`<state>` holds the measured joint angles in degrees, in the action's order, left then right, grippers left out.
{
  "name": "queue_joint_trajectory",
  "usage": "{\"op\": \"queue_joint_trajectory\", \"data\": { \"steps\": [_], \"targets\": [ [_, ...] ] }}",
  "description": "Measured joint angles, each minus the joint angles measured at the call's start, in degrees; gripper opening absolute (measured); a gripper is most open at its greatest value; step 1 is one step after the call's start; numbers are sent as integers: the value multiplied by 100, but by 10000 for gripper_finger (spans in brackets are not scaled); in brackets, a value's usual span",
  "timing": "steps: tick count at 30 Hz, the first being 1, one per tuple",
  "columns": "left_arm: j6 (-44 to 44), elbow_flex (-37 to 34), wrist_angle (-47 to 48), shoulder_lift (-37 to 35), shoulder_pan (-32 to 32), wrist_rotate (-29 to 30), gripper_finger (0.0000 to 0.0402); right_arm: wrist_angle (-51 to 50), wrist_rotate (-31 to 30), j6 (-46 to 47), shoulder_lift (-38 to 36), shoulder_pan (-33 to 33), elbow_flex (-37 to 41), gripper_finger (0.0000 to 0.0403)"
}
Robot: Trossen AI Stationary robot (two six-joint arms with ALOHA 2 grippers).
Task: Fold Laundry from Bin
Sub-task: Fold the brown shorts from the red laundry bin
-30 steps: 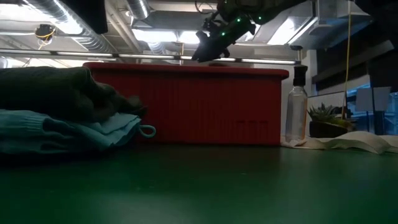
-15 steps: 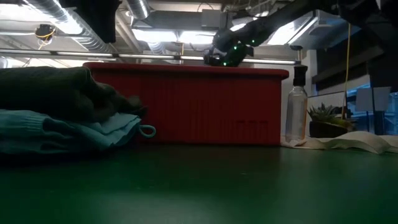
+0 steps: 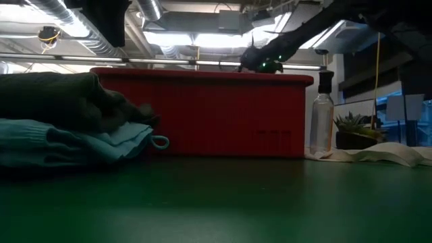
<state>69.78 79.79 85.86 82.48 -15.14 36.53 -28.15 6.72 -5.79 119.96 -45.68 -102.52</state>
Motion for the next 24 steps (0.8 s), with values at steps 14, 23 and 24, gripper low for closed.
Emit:
{"op": "queue_joint_trajectory", "data": {
  "steps": [14, 23, 24],
  "targets": [
    [0, 0, -22, 0, 0, -17, 78, 108, 349, -56, 763, 114, 4, 209],
    [2, 0, -37, 0, 0, -23, 78, 92, 565, -54, 1138, 109, 2, 209],
    [2, 0, -42, 0, 0, -23, 78, 106, 611, -56, 1155, 109, 2, 209]
  ]
}}
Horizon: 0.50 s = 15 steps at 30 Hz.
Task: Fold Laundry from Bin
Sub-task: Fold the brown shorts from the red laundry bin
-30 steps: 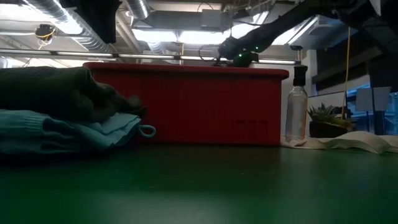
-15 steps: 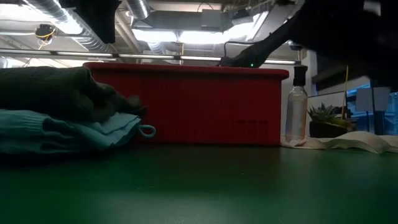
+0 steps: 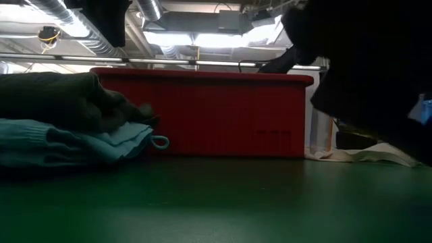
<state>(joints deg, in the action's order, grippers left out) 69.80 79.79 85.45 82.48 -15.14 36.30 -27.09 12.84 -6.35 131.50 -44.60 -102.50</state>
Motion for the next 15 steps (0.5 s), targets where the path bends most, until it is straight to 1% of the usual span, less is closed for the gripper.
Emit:
{"op": "queue_joint_trajectory", "data": {
  "steps": [3, 6, 9, 13, 14, 15],
  "targets": [
    [0, 0, -6, 0, 0, -1, 78, 24, 81, -4, 51, -4, -4, 203],
    [0, 0, -8, 0, 0, 1, 78, 33, 79, -4, 71, -4, -9, 174],
    [0, 0, -8, 0, 0, 0, 78, 64, 110, -2, 76, -4, -9, 121],
    [1, 0, -8, 0, 0, 1, 78, 154, 342, -2, 91, -4, 0, 28],
    [0, 0, -8, 0, 0, 1, 78, 173, 397, -2, 94, -4, 0, 16],
    [0, 0, -8, 0, 0, 1, 78, 181, 458, 2, 89, -4, 0, 12]
  ]
}}
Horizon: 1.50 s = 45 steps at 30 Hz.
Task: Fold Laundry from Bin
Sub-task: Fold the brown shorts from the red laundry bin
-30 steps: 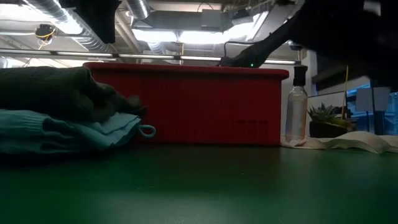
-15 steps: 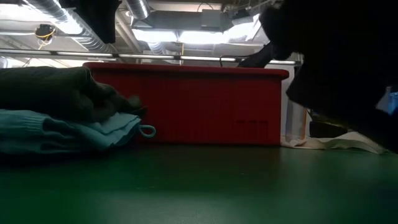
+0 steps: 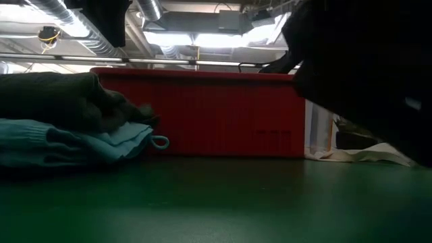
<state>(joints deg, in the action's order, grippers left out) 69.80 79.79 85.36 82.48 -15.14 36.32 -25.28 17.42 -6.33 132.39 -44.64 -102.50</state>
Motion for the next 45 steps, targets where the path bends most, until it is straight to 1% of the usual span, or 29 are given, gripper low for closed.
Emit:
{"op": "queue_joint_trajectory", "data": {
  "steps": [4, 9, 13, 17, 23, 26, 30, 35, 41, 45],
  "targets": [
    [2, 0, 0, 0, 0, 0, 78, -71, 23, 35, -160, 6, 20, 28],
    [2, 0, 0, 0, 0, 0, 78, -23, 37, 37, -607, 4, 20, 8],
    [2, 0, 0, 0, 0, 0, 78, 139, 78, 53, -1032, 4, 17, 16],
    [2, 0, 0, 0, 0, 2, 78, 237, 179, 53, -1451, 4, 7, 7],
    [4, 0, -2, 0, -1, 9, 78, 304, 178, 51, -1992, 4, 7, 9],
    [4, 0, -5, 0, -2, 116, 78, 385, 178, 51, -2248, 4, 7, 5],
    [4, 0, -25, 0, 0, 406, 78, 562, 233, 51, -2666, 4, 7, 7],
    [0, 0, -63, 0, 0, 805, 78, 570, 612, 53, -3269, 4, 7, 4],
    [0, 0, -63, 1, 0, 1636, 78, 691, 1112, 425, -3978, 4, 7, 7],
    [-4, 0, -101, 0, 0, 2360, 78, 1111, 1525, 779, -4362, 4, 7, 4]
  ]
}}
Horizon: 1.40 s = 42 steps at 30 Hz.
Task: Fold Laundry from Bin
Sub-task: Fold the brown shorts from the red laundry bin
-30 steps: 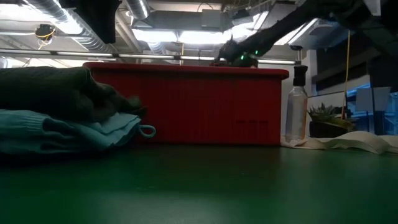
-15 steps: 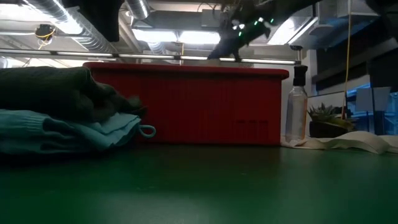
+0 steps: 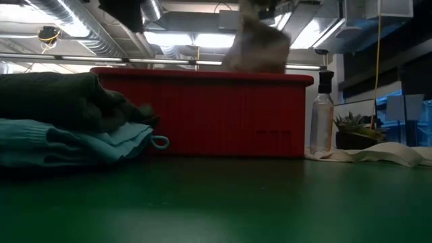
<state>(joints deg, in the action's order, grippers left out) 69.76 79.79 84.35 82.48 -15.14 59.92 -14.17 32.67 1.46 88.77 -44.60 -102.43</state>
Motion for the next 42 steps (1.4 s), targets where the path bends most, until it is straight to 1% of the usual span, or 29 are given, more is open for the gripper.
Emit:
{"op": "queue_joint_trajectory", "data": {
  "steps": [3, 7, 10, 15, 17, 19, 21, 23, 26, 27, 29, 33, 38, 42],
  "targets": [
    [-35, 0, -135, 1, 0, 480, 78, 433, 256, 295, -229, 0, 0, 4],
    [-700, 2, -753, 2, 29, 923, 78, 1026, 426, 523, -480, 0, 0, 7],
    [-1607, 2, -1627, 1, 141, 1071, 78, 1566, 448, 594, -625, 0, -4, 5],
    [-3631, 2, -3443, 2, 386, 894, 78, 2318, 450, 745, -729, 0, -9, 7],
    [-4509, 2, -4285, 2, 490, 676, 78, 2599, 445, 870, -730, -4, -9, 9],
    [-5405, 2, -5170, 2, 607, 269, 78, 2865, 440, 890, -730, -4, -9, 9],
    [-6219, 2, -6031, 2, 722, -340, 78, 3126, 388, 889, -730, -4, -9, 9],
    [-6885, 2, -6760, 2, 846, -1076, 78, 3371, 295, 889, -730, -4, -9, 10],
    [-7602, 4, -7409, 2, 1017, -2146, 78, 3700, 170, 896, -730, -4, -9, 11],
    [-7759, 4, -7514, 2, 1062, -2414, 78, 3801, 148, 900, -730, -4, -9, 11],
    [-7974, 4, -7620, 2, 1140, -2773, 78, 4002, 143, 902, -730, -4, -9, 11],
    [-8222, 4, -7597, 12, 1291, -2962, 78, 4221, 187, 1282, -730, -4, -25, 11],
    [-8236, 4, -7592, 131, 1428, -2969, 78, 4235, 708, 1835, -730, 2, -80, 11],
    [-8236, 4, -7583, 189, 1522, -2943, 78, 4441, 1083, 2742, -725, 59, -79, 12]
  ]
}}
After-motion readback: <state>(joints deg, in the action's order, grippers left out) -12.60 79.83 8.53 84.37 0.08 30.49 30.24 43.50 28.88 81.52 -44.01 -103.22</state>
